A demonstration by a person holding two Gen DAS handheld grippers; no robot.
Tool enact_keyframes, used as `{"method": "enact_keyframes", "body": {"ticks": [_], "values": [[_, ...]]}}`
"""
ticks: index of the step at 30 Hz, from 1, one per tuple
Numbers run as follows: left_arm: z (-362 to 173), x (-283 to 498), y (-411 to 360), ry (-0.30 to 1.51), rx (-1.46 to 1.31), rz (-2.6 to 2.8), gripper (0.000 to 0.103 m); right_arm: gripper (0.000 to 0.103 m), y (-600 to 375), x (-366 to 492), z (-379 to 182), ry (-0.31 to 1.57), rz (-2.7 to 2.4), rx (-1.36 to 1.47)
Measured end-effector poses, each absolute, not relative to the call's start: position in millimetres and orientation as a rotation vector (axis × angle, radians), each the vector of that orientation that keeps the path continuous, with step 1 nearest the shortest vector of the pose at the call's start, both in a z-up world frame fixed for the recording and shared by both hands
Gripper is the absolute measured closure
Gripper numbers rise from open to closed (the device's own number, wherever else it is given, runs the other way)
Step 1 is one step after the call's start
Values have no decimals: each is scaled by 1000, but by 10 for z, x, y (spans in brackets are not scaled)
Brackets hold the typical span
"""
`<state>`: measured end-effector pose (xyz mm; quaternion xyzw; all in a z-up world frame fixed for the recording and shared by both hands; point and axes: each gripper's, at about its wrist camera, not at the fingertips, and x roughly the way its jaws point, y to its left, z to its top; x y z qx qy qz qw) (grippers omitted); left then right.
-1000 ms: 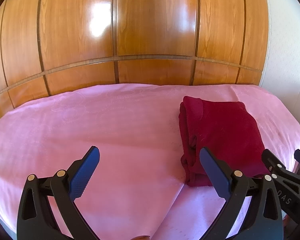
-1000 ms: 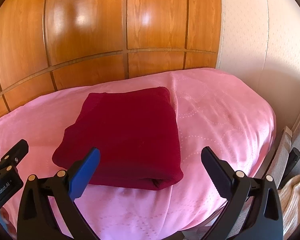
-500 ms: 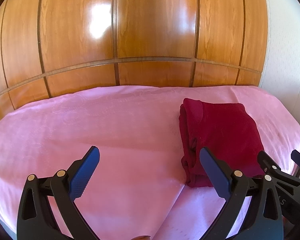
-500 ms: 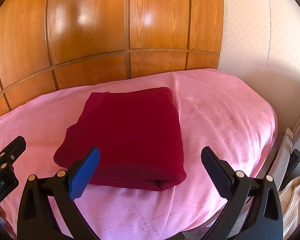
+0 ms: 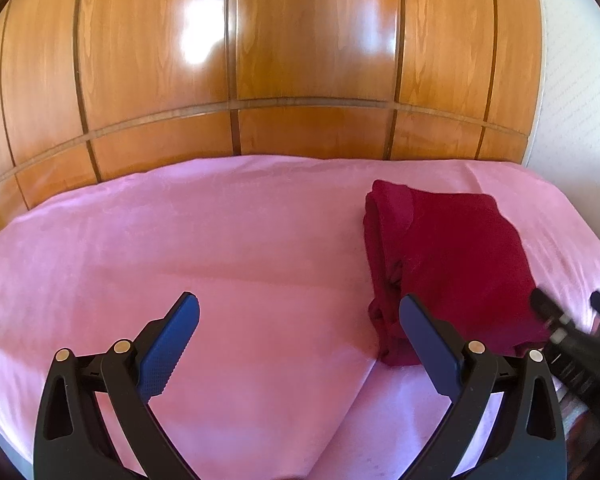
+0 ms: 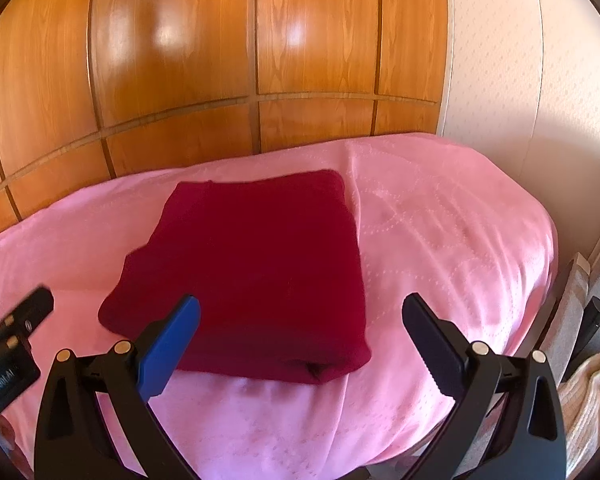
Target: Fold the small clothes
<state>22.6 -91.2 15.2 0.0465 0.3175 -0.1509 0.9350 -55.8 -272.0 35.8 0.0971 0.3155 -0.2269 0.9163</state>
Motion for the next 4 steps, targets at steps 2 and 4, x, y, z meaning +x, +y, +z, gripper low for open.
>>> {"method": "enact_keyframes", "body": {"ticks": [2, 4], "values": [[85, 277, -881, 676, 93, -300, 4, 2, -2955, -494, 390, 642, -489, 227], [16, 339, -820, 709, 75, -296, 4, 2, -3273, -395, 365, 654, -533, 270]]}}
